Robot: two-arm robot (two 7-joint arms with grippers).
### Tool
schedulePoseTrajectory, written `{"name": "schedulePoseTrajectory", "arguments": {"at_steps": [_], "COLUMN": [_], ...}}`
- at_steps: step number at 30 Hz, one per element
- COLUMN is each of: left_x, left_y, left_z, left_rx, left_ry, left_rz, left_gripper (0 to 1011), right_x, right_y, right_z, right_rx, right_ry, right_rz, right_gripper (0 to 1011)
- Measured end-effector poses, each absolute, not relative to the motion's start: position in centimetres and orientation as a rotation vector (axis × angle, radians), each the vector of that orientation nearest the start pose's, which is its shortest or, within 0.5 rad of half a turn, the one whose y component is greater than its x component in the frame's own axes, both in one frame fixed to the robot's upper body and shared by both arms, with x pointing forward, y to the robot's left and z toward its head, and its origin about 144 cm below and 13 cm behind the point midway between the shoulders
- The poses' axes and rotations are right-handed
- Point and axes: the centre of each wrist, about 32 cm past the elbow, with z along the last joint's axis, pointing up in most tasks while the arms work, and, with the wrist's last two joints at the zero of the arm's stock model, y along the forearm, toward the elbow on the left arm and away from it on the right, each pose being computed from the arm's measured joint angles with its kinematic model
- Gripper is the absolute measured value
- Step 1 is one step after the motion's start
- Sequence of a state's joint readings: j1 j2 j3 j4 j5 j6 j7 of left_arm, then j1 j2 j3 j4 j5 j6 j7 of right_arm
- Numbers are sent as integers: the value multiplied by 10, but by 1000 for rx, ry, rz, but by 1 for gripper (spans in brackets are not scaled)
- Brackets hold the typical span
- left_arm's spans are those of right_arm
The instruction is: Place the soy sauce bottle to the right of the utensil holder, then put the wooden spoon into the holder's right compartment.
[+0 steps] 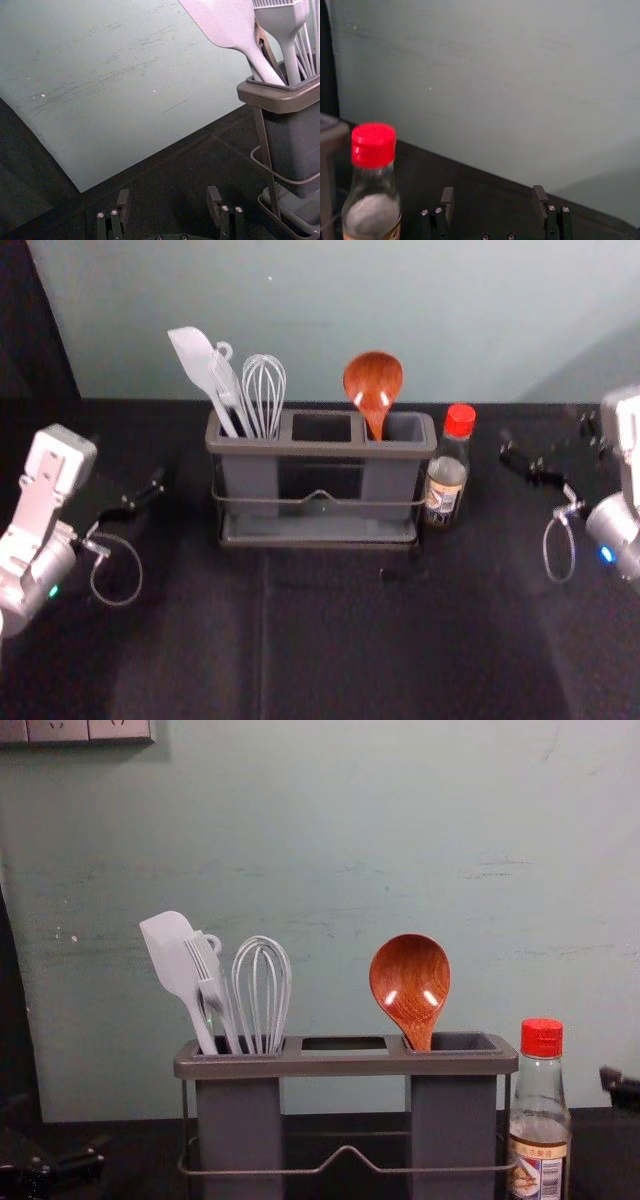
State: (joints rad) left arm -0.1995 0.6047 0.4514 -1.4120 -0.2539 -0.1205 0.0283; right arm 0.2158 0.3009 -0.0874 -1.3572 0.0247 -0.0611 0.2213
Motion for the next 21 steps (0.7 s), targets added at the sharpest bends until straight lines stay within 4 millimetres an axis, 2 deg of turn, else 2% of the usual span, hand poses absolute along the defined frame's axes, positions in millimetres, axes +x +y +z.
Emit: {"name": "schedulePoseTrajectory", "arguments": {"at_steps": [4, 8, 21], "left_x": [489, 489, 489], "left_y": [310, 310, 310], "left_z": [1140, 1140, 1140], "left_rx": [304, 305, 304], "left_ry": [-285, -285, -285], "left_rz": [1248, 1248, 1248], "left_gripper": [1000, 1000, 1000], "right_x": [523, 526, 528], "right_y": [-313, -315, -313], "right_z": [1142, 1135, 1133], "right_rx": [-213, -218, -209], "right_ry": [-209, -193, -187], "right_rz": [-1289, -1279, -1271], "right_gripper": [1002, 1002, 1002]}}
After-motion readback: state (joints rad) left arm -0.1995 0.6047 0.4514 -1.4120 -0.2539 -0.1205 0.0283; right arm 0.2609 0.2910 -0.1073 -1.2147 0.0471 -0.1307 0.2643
